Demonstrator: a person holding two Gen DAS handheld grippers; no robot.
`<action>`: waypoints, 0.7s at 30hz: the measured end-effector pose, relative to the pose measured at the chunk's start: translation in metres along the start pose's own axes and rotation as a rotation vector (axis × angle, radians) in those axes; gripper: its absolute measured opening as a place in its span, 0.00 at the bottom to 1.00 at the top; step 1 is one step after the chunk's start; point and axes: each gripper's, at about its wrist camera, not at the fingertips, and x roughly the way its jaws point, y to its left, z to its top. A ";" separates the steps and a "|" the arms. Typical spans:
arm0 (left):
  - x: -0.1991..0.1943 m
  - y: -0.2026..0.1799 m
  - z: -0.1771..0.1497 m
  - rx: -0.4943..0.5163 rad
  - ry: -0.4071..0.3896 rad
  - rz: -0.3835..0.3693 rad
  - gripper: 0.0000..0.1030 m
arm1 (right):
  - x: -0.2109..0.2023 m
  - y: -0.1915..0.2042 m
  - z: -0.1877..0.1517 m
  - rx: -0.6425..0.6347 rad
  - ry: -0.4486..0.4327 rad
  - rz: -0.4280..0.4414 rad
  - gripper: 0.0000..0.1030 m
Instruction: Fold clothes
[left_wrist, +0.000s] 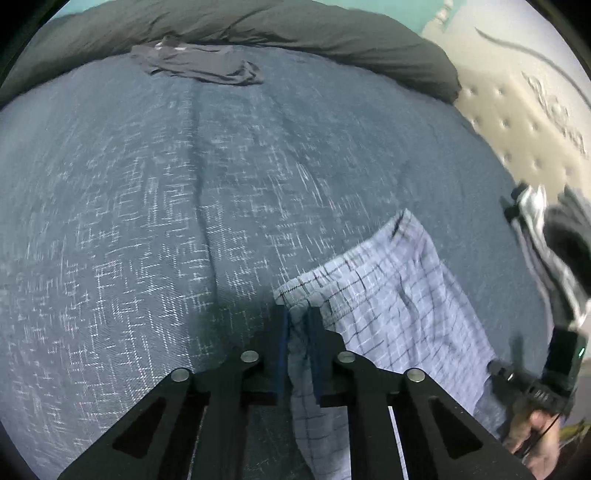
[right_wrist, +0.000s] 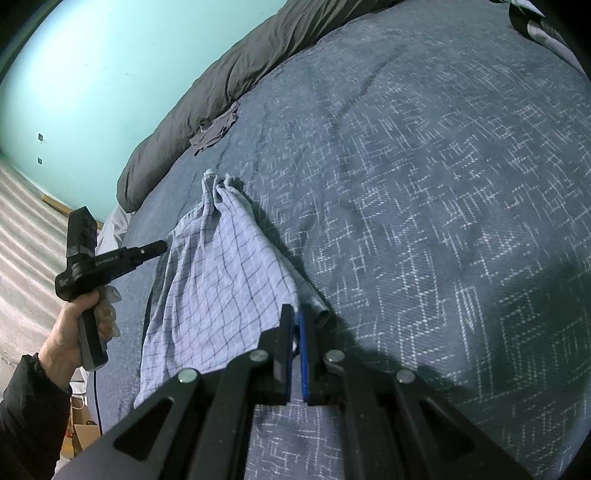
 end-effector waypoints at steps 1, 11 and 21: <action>-0.002 0.005 0.002 -0.030 -0.011 -0.010 0.10 | 0.000 0.000 0.000 -0.001 0.001 0.000 0.02; 0.006 0.029 0.011 -0.202 -0.023 -0.036 0.08 | 0.001 0.001 -0.001 -0.007 0.006 -0.006 0.02; 0.003 0.014 0.010 -0.105 0.011 -0.021 0.19 | -0.002 -0.001 -0.004 0.001 0.005 -0.004 0.02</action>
